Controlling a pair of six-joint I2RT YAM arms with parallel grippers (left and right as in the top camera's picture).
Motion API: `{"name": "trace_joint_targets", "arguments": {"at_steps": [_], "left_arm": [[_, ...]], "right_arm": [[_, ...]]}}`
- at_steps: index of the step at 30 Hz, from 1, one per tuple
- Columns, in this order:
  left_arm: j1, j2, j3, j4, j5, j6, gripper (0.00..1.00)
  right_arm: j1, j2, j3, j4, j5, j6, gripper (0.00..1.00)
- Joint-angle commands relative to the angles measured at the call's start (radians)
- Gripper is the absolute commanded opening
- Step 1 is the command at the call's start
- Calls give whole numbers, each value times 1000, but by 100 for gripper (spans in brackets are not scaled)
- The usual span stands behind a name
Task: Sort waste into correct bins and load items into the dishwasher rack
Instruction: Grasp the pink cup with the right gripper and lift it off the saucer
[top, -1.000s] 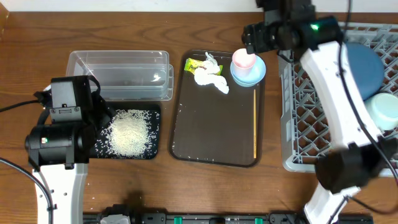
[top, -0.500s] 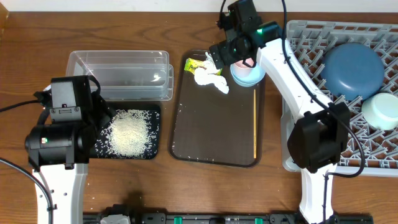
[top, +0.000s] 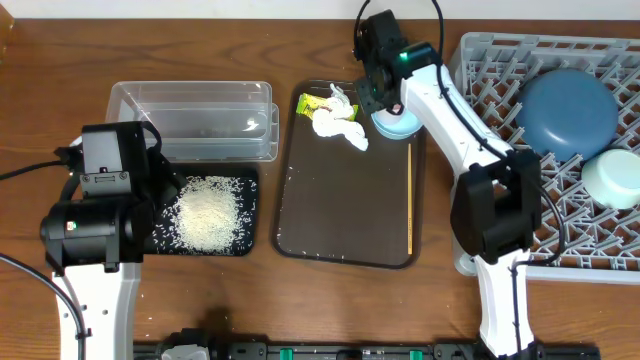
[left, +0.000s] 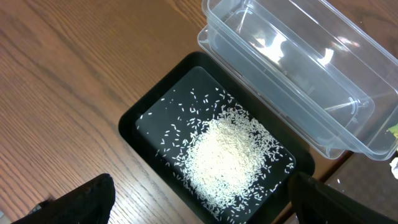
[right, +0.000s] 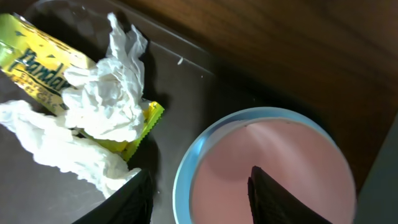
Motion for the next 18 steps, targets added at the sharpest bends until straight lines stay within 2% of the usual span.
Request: {"name": "trace_joint_targets", "arguments": {"at_steps": [1,3,7,12,14,18], "left_arm": [[5,5,12,-4,-23,2,91],[5,5,12,-4,-23,2,91],[5,5,12,-4,-23,2,91],[5,5,12,-4,-23,2,91],[5,5,12,-5,-23,2,91],[5,5,12,-4,-23,2,91]], "right_arm": [[11,8,12,-8,17,16,48],[11,11,11,-16,16,16,46],[13,12,11,-26,16,19,29],[17,12,11,-28,16,19,15],[18,10,12,-36,16,31,1],[18,-17,14,-52,16,71,1]]}}
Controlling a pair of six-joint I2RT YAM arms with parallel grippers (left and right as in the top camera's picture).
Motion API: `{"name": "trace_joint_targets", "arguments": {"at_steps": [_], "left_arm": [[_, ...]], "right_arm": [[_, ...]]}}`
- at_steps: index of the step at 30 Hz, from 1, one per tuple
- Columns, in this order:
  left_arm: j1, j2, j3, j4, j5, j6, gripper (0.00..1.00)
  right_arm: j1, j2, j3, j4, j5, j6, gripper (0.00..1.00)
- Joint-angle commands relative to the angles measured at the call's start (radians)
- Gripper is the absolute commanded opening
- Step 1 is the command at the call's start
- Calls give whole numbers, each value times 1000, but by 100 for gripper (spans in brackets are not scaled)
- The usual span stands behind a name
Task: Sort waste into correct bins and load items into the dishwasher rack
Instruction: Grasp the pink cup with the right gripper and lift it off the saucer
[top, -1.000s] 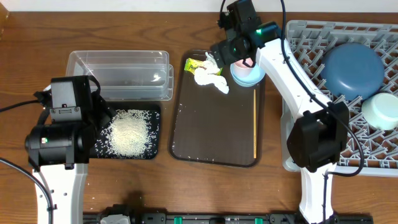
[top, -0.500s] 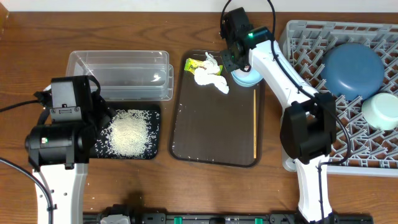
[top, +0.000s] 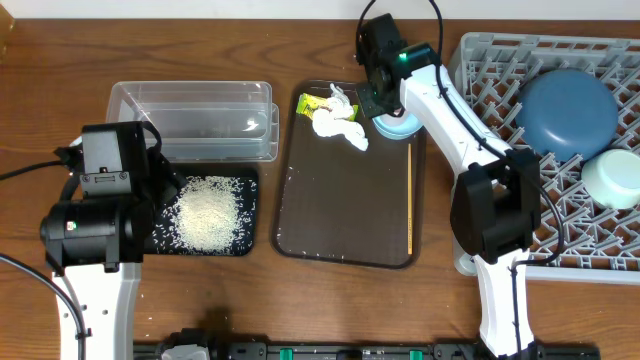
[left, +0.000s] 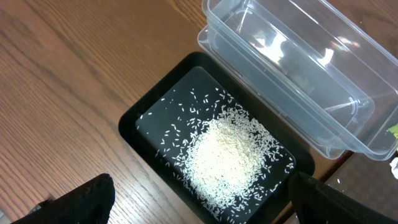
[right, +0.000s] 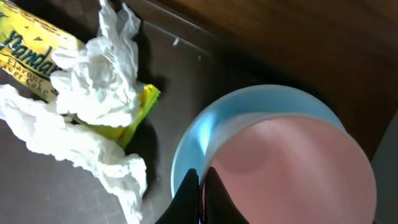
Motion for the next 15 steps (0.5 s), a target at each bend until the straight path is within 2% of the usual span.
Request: {"name": "trace_joint_targets", "arguments": {"at_steps": [1,9,15], "left_arm": [[5,5,12,-5,-23,2,91],[5,5,12,-5,-23,2,91],[5,5,12,-5,-23,2,91]], "right_arm": [[18,-31,14,-7,11,39,1],[8,-243,14,-26,11,48,1],[-53,-444,14,-120,11,71,1]]}}
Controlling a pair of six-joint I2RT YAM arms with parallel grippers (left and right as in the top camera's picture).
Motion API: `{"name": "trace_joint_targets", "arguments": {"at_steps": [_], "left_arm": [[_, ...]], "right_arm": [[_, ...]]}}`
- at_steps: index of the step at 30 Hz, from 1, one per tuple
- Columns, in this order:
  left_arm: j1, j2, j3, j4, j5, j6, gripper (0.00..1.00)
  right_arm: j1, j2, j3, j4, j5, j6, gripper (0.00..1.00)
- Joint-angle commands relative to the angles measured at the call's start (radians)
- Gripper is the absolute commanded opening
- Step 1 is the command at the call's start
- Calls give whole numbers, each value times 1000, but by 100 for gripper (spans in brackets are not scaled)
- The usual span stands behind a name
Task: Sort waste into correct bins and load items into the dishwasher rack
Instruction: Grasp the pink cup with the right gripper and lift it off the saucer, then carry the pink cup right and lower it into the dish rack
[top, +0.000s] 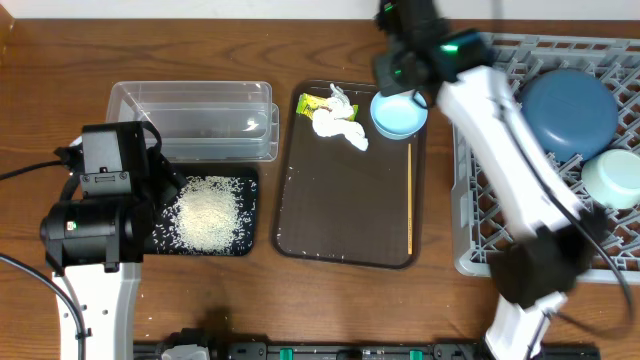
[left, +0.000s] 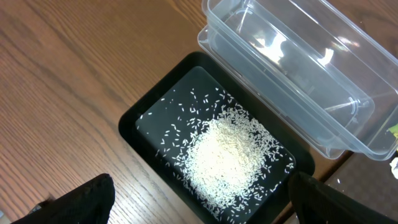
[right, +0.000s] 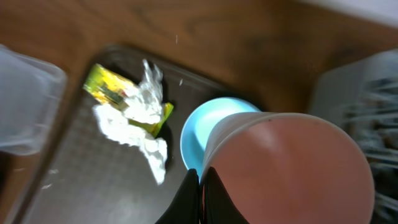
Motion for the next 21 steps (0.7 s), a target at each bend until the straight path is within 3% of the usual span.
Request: {"name": "trace_joint_targets", "arguments": {"at_steps": [1,11,17,21], "left_arm": [[5,5,12,-4,-23,2,91],[5,5,12,-4,-23,2,91],[5,5,12,-4,-23,2,91],[5,5,12,-4,-23,2,91]], "right_arm": [[-59,-126,14,-63,11,47,1],[-380,-247,-7,-281,-327,77,1],[-558,-263,-162,-269,-499,42,1],[-667,-319,-339,-175,-663,4,1]]}}
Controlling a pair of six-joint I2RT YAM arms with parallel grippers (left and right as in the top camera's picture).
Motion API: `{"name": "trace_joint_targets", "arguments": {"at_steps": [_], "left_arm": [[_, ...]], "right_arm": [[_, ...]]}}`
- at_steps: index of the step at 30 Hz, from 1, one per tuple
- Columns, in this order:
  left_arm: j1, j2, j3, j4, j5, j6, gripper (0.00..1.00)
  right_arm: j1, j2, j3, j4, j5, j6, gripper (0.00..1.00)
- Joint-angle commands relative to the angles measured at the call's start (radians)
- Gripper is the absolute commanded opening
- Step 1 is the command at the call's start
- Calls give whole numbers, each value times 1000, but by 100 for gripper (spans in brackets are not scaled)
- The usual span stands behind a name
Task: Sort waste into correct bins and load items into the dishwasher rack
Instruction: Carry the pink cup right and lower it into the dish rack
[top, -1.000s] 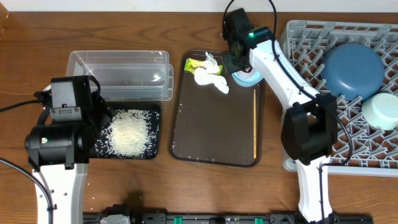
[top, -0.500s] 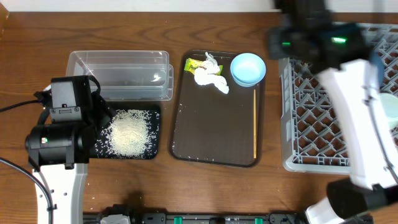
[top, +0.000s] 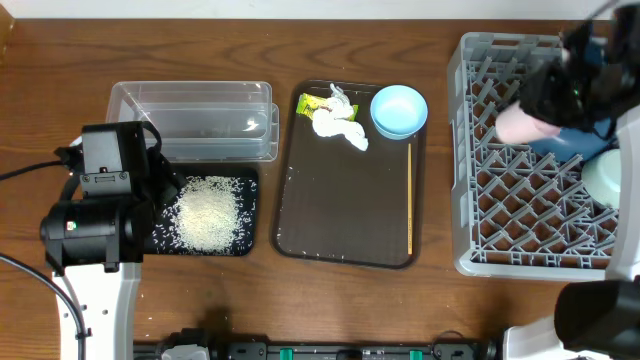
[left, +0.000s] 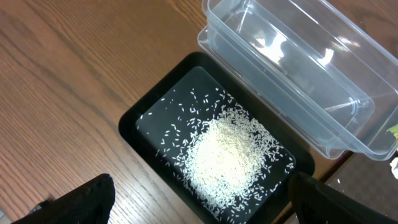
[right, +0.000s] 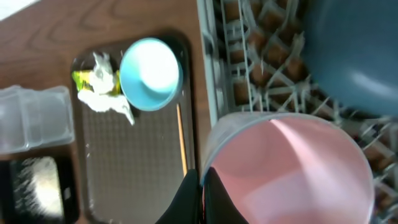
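My right gripper (right: 200, 190) is shut on the rim of a pink cup (right: 292, 171), one finger inside and one outside. In the overhead view the cup (top: 518, 126) hangs over the left part of the grey dishwasher rack (top: 500, 215). A light blue bowl (top: 399, 110), crumpled white tissue (top: 338, 125), a yellow wrapper (top: 316, 102) and a chopstick (top: 409, 195) lie on the brown tray (top: 340, 215). My left gripper (left: 199, 208) is open above the black tray of rice (left: 217, 152).
A clear plastic bin (top: 195, 120) stands behind the rice tray (top: 205, 212). In the rack sit a dark blue bowl (right: 354, 43) and a pale bowl (top: 612, 178). The rack's near wall (right: 208, 74) borders the brown tray.
My right gripper has moved with the pink cup from above the light blue bowl on the tray to over the dishwasher rack. The left arm has not moved.
The right gripper stood open astride the rim of the pink cup, which sat in the light blue bowl. It was then shut on the rim. Afterwards the cup was held high above the bowl, and now it is over the rack.
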Motion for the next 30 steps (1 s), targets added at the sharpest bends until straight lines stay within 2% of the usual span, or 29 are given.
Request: {"name": "trace_joint_targets", "arguments": {"at_steps": [1,8,13,18,24,30], "left_arm": [[5,5,12,-5,-23,2,91],[5,5,12,-5,-23,2,91],[5,5,12,-5,-23,2,91],[5,5,12,-5,-23,2,91],[5,5,12,-5,-23,2,91],[5,5,12,-5,-23,2,91]], "right_arm": [[-90,-82,-132,57,-235,-40,1],[-383,-261,-441,198,-712,-180,1],[-541,-281,-556,211,-819,-237,1],[-579,-273,-707,395,-919,-232,1],[-579,-209,-838,738,-957,-24,1],[-577,-97,-861,892,-1083,29,1]]}}
